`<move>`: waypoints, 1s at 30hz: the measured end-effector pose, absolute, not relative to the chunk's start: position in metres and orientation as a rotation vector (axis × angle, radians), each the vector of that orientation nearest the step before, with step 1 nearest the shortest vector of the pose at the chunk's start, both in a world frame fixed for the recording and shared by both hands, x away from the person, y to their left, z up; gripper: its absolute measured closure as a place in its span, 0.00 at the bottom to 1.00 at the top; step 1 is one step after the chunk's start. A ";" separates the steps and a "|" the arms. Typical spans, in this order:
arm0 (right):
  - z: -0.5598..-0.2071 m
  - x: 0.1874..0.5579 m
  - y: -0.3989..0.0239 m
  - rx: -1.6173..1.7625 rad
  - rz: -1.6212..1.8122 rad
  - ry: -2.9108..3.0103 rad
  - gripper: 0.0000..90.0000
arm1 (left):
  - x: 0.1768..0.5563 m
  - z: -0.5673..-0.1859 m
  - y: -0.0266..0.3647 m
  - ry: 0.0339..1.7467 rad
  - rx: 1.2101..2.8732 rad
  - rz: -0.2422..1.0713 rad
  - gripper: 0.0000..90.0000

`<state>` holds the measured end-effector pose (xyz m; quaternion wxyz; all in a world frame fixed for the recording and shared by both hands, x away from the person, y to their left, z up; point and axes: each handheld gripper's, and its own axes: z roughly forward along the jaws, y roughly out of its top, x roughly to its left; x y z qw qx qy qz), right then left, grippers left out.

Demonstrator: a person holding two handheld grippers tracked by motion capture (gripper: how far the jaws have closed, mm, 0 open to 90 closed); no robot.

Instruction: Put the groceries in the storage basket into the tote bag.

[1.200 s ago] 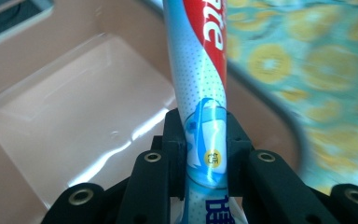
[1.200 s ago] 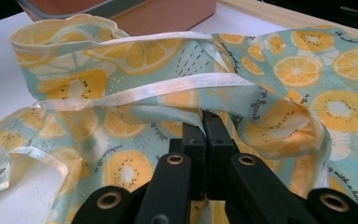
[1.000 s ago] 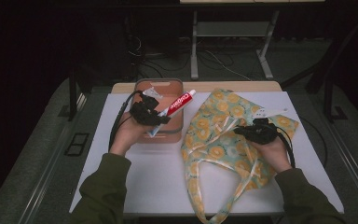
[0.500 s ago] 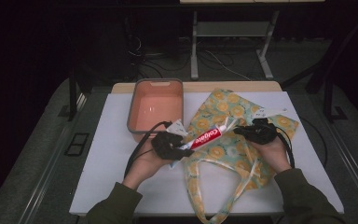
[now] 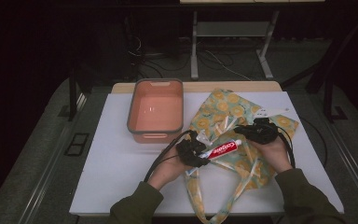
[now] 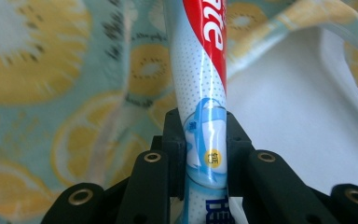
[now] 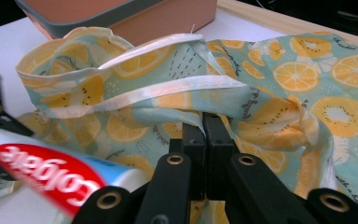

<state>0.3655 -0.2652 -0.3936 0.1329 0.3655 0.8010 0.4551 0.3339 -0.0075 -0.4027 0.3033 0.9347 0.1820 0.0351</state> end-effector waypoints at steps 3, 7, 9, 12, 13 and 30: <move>-0.392 0.365 -0.265 1.061 1.337 2.319 0.99 | 0.342 -0.402 -0.014 0.504 2.474 0.109 0.84; -0.390 0.364 -0.265 1.055 1.345 2.308 0.99 | 0.355 -0.402 -0.023 0.537 2.473 0.129 0.84; -0.389 0.363 -0.266 1.053 1.354 2.301 0.99 | 0.362 -0.405 -0.027 0.585 2.463 0.131 0.84; -0.388 0.363 -0.266 1.049 1.358 2.300 0.99 | 0.374 -0.410 -0.032 0.631 2.460 0.137 0.84; -0.388 0.363 -0.266 1.047 1.359 2.301 0.99 | 0.377 -0.411 -0.034 0.648 2.453 0.148 0.84; -0.387 0.362 -0.268 1.054 1.378 2.295 0.99 | 0.410 -0.421 -0.050 0.817 2.245 0.184 0.71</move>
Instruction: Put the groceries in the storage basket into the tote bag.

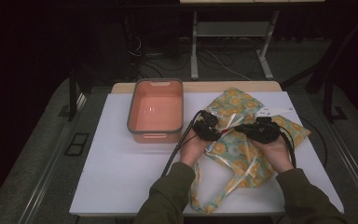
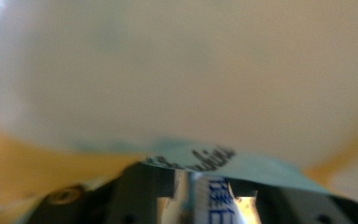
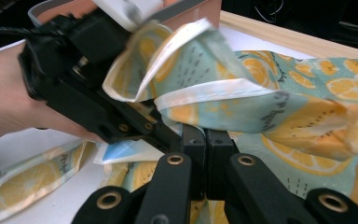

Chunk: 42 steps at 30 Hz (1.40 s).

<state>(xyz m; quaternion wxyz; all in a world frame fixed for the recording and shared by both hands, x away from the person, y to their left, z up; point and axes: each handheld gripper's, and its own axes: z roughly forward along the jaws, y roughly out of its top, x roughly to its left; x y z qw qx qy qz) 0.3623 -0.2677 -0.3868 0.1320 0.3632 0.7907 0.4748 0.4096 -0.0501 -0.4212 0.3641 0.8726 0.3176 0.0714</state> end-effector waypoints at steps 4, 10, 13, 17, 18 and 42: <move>-0.387 0.363 -0.268 1.057 1.376 2.294 0.99 | 0.401 -0.412 -0.039 0.787 2.241 0.178 0.56; -0.387 0.362 -0.268 1.058 1.371 2.295 0.99 | 0.378 -0.406 -0.014 0.752 2.243 0.186 0.50; -0.388 0.363 -0.268 1.060 1.369 2.296 0.99 | 0.367 -0.408 -0.003 0.728 2.257 0.184 0.51; -0.389 0.363 -0.267 1.058 1.363 2.302 0.99 | 0.364 -0.417 0.000 0.737 2.284 0.160 0.56; -0.389 0.363 -0.266 1.055 1.361 2.304 0.99 | 0.365 -0.420 -0.001 0.741 2.294 0.156 0.59; -0.388 0.361 -0.269 1.053 1.371 2.299 0.99 | 0.390 -0.419 -0.036 0.753 2.224 0.181 0.77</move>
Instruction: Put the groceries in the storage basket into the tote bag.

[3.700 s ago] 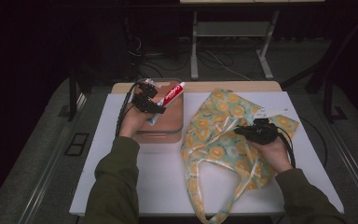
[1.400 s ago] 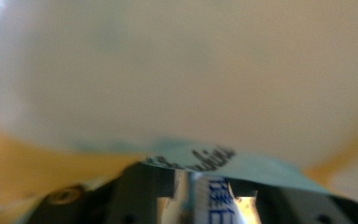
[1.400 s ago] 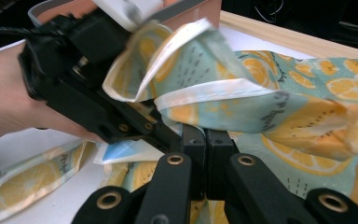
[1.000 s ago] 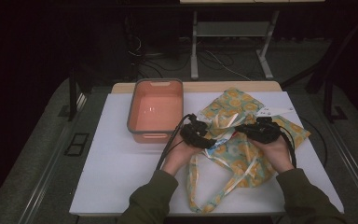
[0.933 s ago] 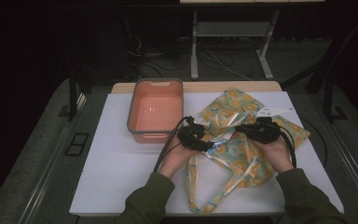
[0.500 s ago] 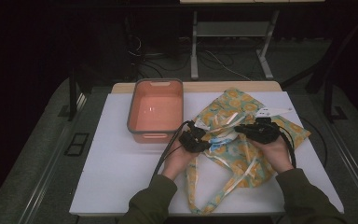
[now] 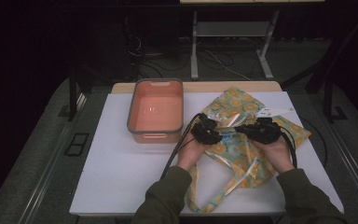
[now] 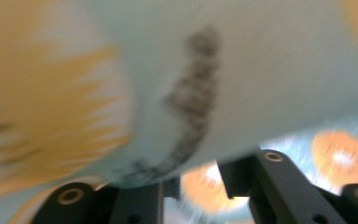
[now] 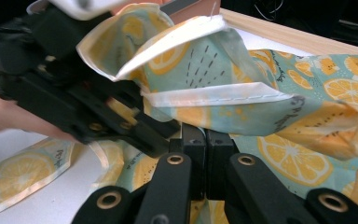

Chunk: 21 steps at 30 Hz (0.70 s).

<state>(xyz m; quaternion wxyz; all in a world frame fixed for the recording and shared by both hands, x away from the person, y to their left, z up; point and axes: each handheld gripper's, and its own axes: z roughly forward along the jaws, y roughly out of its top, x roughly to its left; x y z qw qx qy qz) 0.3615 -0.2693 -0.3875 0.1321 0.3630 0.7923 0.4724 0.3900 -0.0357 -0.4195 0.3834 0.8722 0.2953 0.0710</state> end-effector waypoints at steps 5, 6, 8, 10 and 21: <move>-0.388 0.362 -0.269 1.054 1.362 2.301 0.99 | 0.366 -0.403 -0.001 0.720 2.172 0.213 0.65; -0.388 0.362 -0.268 1.055 1.361 2.302 0.99 | 0.361 -0.400 0.005 0.712 2.164 0.219 0.63; -0.388 0.362 -0.267 1.054 1.359 2.305 0.99 | 0.350 -0.398 0.016 0.697 2.165 0.233 0.57; -0.389 0.361 -0.265 1.049 1.354 2.312 0.99 | 0.342 -0.401 0.024 0.687 2.182 0.245 0.51; -0.391 0.359 -0.263 1.038 1.343 2.332 0.99 | 0.346 -0.439 0.026 0.735 2.305 0.286 0.55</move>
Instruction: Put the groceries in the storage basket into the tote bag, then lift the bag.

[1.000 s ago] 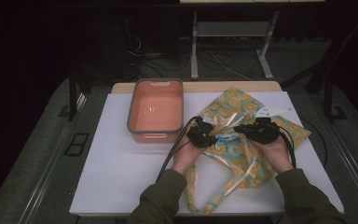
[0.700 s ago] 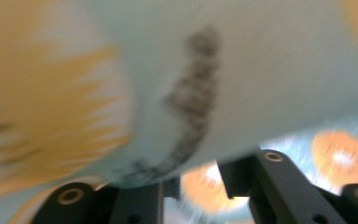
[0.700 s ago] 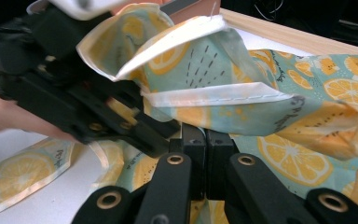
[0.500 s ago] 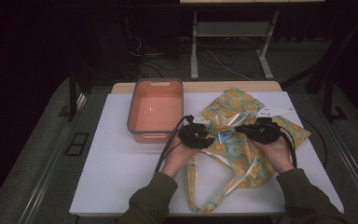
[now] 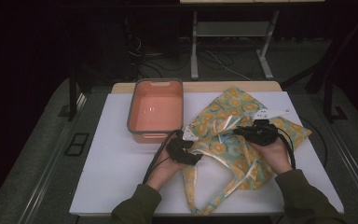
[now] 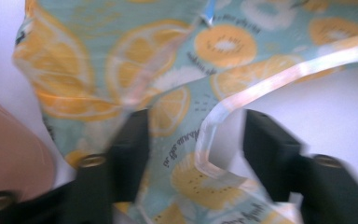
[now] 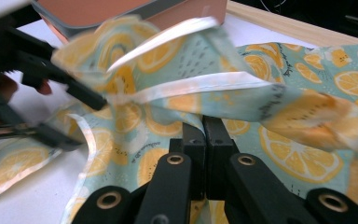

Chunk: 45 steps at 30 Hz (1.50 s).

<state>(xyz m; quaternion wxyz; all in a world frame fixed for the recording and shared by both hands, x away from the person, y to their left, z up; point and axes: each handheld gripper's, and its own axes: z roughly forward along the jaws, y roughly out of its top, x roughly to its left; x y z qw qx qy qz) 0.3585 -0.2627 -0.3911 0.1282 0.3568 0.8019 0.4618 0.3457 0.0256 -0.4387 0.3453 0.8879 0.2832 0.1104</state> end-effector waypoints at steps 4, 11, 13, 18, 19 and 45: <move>-0.389 0.357 -0.265 1.032 1.348 2.327 0.99 | 0.347 -0.440 0.031 0.751 2.295 0.300 0.88; -0.386 0.343 -0.264 0.993 1.342 2.373 0.99 | 0.339 -0.423 0.049 0.766 2.140 0.246 0.99; -0.388 0.337 -0.261 0.970 1.327 2.417 0.99 | 0.337 -0.419 0.054 0.771 2.109 0.240 0.99; -0.400 0.320 -0.245 0.892 1.231 2.555 0.98 | 0.335 -0.420 0.059 0.777 2.105 0.209 0.99; -0.404 0.319 -0.242 0.881 1.205 2.587 0.98 | 0.334 -0.421 0.059 0.776 2.107 0.207 0.99; -0.445 0.267 -0.210 0.899 1.009 2.642 0.47 | 0.338 -0.422 0.062 0.800 2.065 0.155 0.99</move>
